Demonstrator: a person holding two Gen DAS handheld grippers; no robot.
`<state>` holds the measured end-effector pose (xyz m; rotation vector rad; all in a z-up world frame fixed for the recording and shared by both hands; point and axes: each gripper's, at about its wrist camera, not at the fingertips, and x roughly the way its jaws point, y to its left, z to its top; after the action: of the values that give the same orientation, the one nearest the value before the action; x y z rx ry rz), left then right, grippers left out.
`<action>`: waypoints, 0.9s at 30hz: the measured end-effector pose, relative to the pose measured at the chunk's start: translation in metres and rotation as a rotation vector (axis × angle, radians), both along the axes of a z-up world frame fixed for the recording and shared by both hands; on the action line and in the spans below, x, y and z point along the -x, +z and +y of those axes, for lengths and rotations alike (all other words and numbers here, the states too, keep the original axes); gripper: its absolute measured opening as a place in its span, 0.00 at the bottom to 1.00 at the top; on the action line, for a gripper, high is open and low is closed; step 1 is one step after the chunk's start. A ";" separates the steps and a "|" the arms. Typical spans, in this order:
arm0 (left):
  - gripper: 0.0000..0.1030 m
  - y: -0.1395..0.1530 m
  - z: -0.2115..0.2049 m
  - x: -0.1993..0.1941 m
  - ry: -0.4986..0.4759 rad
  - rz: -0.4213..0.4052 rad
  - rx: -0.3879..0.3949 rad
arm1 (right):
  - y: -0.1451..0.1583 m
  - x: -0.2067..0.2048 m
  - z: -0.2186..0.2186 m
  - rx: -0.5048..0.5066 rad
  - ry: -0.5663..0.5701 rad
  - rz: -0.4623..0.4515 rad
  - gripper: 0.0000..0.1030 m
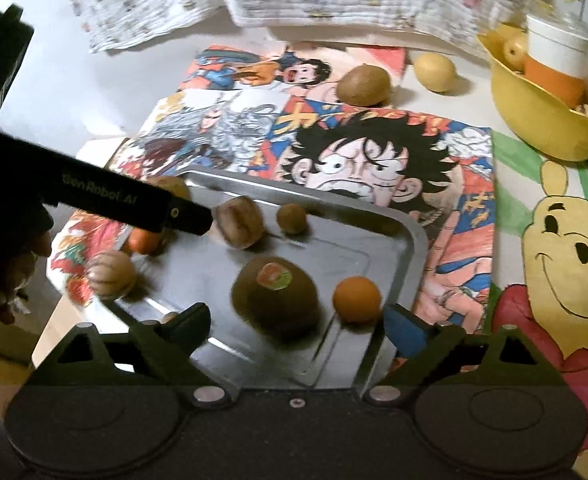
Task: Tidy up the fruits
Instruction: 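Lift both open tools away from the tray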
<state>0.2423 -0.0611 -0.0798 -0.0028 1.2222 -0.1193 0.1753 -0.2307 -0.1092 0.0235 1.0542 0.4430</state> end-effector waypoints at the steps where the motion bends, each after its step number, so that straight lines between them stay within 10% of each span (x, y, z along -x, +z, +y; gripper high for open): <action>1: 0.98 0.001 0.003 0.005 0.010 0.001 -0.002 | 0.000 0.001 0.001 -0.004 0.007 -0.002 0.94; 27: 0.99 -0.003 0.059 0.082 0.119 0.118 -0.107 | -0.006 0.019 0.030 -0.076 0.082 0.130 0.99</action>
<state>0.1604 -0.0022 -0.0827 0.0113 1.3415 0.0510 0.1566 -0.2006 -0.1148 0.0777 1.1688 0.5617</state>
